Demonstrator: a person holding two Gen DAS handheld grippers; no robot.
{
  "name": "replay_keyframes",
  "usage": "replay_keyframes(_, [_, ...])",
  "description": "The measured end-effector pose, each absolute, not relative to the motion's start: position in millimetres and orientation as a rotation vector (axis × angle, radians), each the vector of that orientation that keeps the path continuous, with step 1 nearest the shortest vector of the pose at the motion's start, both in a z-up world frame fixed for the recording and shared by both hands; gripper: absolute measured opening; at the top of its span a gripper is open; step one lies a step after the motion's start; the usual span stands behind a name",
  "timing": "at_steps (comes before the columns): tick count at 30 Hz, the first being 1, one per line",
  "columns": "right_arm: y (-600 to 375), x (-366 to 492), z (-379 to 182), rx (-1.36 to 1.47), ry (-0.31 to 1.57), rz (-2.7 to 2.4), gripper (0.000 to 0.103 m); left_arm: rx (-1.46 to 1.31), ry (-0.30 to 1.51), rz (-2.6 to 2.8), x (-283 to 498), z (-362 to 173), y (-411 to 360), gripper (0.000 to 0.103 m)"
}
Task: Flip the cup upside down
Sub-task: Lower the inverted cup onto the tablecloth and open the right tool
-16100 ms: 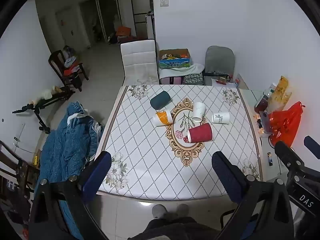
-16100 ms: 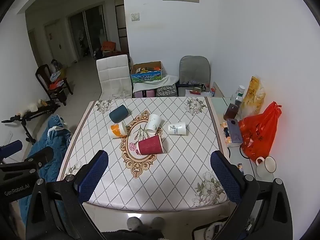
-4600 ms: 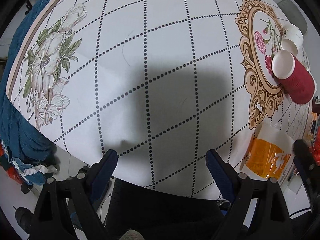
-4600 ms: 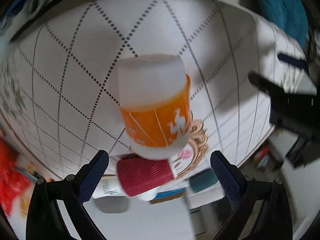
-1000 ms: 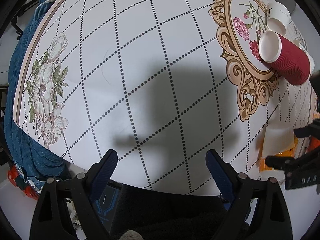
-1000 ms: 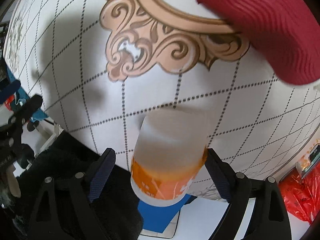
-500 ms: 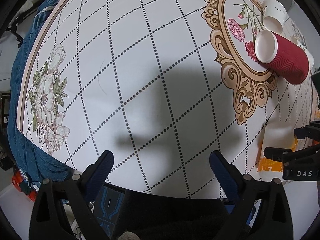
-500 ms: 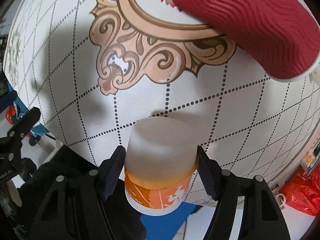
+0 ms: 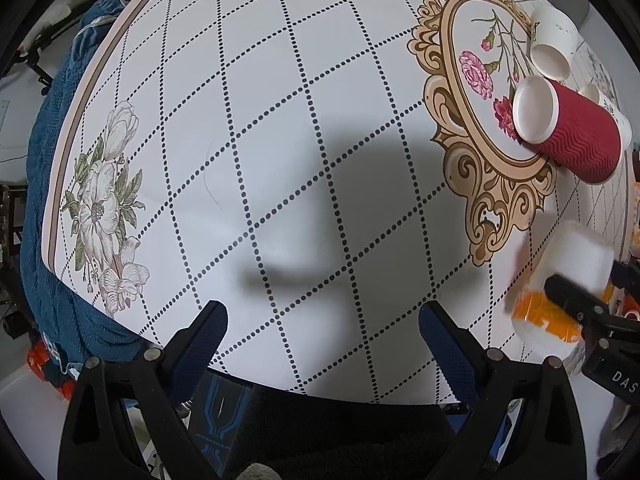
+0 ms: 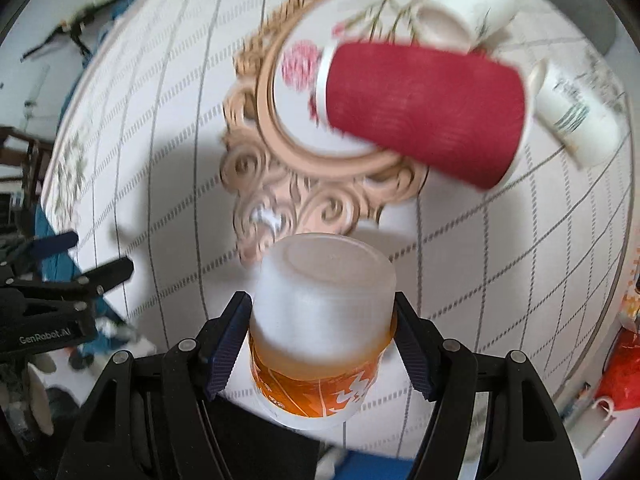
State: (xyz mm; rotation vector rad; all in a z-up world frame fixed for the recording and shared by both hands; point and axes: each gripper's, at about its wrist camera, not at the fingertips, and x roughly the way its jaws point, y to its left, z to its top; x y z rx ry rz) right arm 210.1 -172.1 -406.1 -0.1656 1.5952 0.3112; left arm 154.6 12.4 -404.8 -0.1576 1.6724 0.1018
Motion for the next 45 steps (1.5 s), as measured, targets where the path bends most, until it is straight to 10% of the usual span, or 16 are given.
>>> replay_keyframes(13, [-153, 173, -388, -0.230, 1.124, 0.263, 0.072, -0.113, 1.667, 0.107, 158, -407, 9, 0.098])
replay_keyframes(45, [-229, 110, -330, -0.034, 1.341, 0.072, 0.095, -0.001, 1.494, 0.065, 105, -307, -36, 0.098])
